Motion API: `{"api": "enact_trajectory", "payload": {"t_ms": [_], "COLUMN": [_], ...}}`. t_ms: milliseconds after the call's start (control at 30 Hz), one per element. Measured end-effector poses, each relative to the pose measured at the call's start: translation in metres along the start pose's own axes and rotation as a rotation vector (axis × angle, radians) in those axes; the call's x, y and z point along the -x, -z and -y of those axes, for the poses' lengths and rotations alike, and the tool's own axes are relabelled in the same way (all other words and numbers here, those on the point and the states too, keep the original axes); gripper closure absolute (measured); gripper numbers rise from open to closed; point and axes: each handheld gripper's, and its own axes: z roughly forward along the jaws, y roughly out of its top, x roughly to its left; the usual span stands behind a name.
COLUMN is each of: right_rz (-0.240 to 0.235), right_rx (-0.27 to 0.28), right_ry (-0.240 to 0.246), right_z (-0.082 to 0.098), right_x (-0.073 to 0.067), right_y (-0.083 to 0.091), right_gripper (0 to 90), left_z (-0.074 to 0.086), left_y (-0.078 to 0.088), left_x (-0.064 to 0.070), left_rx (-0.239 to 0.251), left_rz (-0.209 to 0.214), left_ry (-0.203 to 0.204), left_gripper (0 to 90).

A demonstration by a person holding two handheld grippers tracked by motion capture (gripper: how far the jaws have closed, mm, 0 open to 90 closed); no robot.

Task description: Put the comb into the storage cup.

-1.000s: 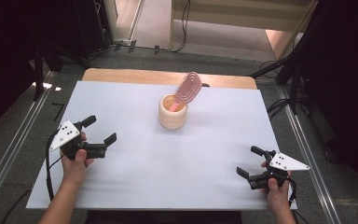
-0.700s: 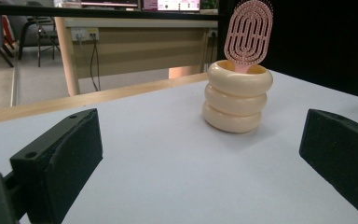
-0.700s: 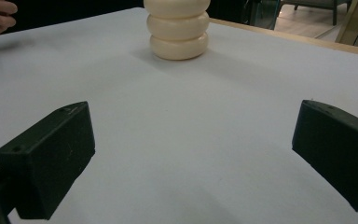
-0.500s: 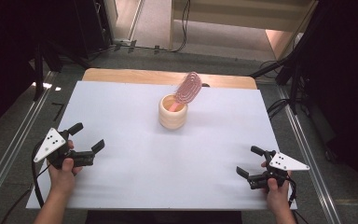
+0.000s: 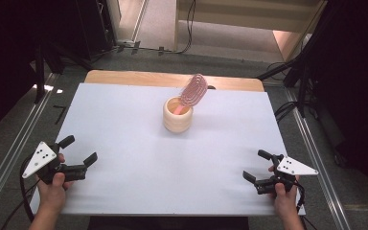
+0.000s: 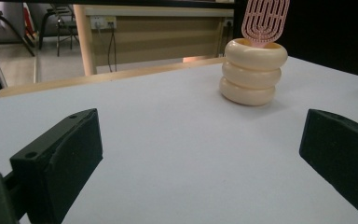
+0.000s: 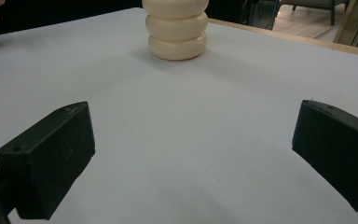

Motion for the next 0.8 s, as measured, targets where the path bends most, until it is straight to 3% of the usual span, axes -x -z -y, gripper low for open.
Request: {"api": "enact_trajectory", "payload": {"t_ms": [467,667,800], "right_rz": [0.002,0.001,0.002], "right_rx": [0.001,0.005,0.004], "right_ry": [-0.008,-0.008,-0.007], "right_z": [0.0,0.001,0.0], "right_x": [0.0,0.001,0.0], "right_y": [0.001,0.0,0.0], "right_gripper": [0.0,0.0,0.0], "left_z": [0.015,0.019,0.019], "left_y": [0.02,0.023,0.021], "left_x": [-0.004,-0.005,-0.002], "left_rx": [-0.034,-0.008,-0.026], "left_rz": [-0.022,-0.029,-0.023], "left_ry": [-0.008,0.012,-0.01], "left_gripper": [0.1,0.1,0.1]}}
